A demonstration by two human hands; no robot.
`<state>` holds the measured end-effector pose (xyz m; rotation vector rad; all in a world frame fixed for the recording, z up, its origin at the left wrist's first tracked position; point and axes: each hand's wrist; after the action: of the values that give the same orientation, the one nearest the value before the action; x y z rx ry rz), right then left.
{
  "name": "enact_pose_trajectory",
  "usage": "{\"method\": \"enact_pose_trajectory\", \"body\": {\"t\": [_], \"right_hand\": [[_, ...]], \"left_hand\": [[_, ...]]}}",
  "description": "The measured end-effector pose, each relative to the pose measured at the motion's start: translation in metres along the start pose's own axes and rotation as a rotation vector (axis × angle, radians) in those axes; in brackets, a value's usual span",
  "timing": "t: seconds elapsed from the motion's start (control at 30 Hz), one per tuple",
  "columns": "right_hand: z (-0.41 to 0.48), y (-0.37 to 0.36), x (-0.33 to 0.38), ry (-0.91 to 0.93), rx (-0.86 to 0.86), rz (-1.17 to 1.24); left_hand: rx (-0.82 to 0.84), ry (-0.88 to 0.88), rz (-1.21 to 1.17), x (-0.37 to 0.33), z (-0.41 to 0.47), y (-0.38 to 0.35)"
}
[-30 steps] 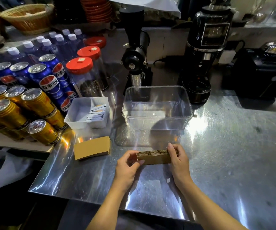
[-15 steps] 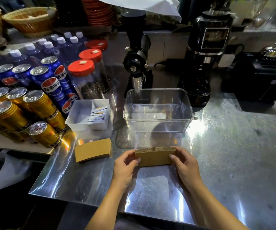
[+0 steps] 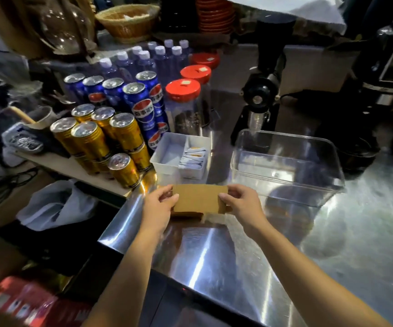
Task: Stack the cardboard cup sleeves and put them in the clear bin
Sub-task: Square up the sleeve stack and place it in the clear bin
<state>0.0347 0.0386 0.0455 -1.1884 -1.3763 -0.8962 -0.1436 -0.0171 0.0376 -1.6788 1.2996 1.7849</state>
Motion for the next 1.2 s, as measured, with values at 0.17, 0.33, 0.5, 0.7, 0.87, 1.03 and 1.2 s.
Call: {"method": "enact_pose_trajectory", "body": {"t": [0.17, 0.33, 0.5, 0.7, 0.87, 1.03, 1.2], "right_hand": [[0.014, -0.034, 0.003, -0.139, 0.047, -0.021], [0.026, -0.041, -0.015, -0.209, 0.058, -0.152], [0.031, -0.041, -0.029, -0.283, -0.003, -0.17], [0.039, -0.041, -0.031, -0.321, 0.111, -0.239], [0.04, -0.031, -0.026, -0.376, 0.191, -0.131], [0.025, 0.017, -0.02, -0.416, 0.184, -0.013], [-0.006, 0.086, -0.022, -0.266, 0.085, 0.036]], "left_hand": [[-0.035, 0.103, 0.023, 0.011, 0.019, 0.02], [0.021, 0.187, 0.115, 0.022, 0.031, 0.024], [0.112, 0.235, 0.297, 0.023, 0.038, 0.028], [0.314, 0.406, 0.239, 0.028, 0.041, 0.032], [0.357, 0.436, 0.145, 0.027, 0.04, 0.024], [0.473, 0.374, 0.032, 0.013, 0.026, -0.008], [0.591, 0.143, 0.042, -0.009, -0.005, -0.062]]}}
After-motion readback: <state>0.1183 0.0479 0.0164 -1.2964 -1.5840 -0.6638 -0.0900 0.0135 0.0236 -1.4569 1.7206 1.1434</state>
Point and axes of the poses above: each hand's wrist, its own z-axis towards the middle knuckle, its own y-axis out of the back of the hand, x = y × z, and after that the axes turned 12 degrees about z, right-handed
